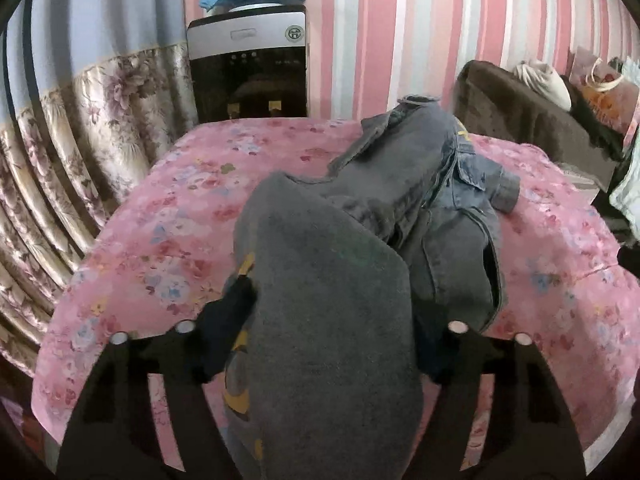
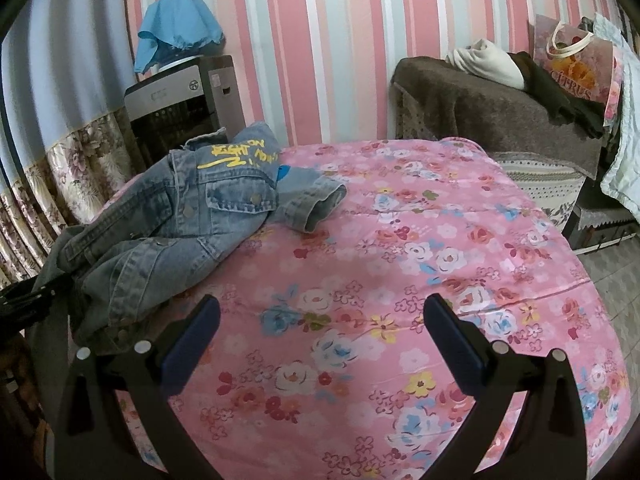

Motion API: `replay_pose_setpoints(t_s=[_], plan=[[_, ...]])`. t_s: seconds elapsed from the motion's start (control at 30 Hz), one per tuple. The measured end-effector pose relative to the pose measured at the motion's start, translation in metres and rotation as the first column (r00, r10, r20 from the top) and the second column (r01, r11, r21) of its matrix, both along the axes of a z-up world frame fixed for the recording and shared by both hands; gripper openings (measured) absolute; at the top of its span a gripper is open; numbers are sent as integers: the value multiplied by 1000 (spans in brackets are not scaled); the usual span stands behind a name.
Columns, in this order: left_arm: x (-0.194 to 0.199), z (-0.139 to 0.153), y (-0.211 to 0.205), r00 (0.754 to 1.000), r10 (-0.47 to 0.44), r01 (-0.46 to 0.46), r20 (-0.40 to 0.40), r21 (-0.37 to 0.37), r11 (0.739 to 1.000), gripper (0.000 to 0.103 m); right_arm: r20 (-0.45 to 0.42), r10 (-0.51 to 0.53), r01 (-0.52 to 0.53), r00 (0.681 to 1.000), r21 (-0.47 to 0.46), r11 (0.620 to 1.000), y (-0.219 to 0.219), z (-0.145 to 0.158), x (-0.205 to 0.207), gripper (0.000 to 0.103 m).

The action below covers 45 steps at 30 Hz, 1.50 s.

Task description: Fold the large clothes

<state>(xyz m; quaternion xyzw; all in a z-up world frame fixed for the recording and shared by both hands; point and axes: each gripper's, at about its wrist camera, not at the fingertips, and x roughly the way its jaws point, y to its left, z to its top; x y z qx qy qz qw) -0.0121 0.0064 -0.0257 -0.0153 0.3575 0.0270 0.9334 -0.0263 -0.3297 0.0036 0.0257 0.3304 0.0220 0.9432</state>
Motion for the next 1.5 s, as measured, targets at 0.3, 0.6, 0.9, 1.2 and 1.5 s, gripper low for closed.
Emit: replay_pose_setpoints(t_s=[0.3,0.6,0.9,1.2,1.5], plan=[[19,21,22,999,-17,14,49,64,998,24,1,6,-6,1000,2,1000,1,2,2,102],[67,65,51,987,18,-44,161,162,986,22,49,54,-50,997,-78,996,12,23,32,102],[121,86,86,970,107,-147,220,175,974,23,12,46,-44,999,-115,992,14,8,122,101],[146,60,105,965,168,-208,201,193,959,27,-159,6,-19,987,-86,996,31,-57,214,101],[183,45,112,971,181,-207,155,167,964,27,-189,116,-125,975,-36,991,54,-64,231,4]])
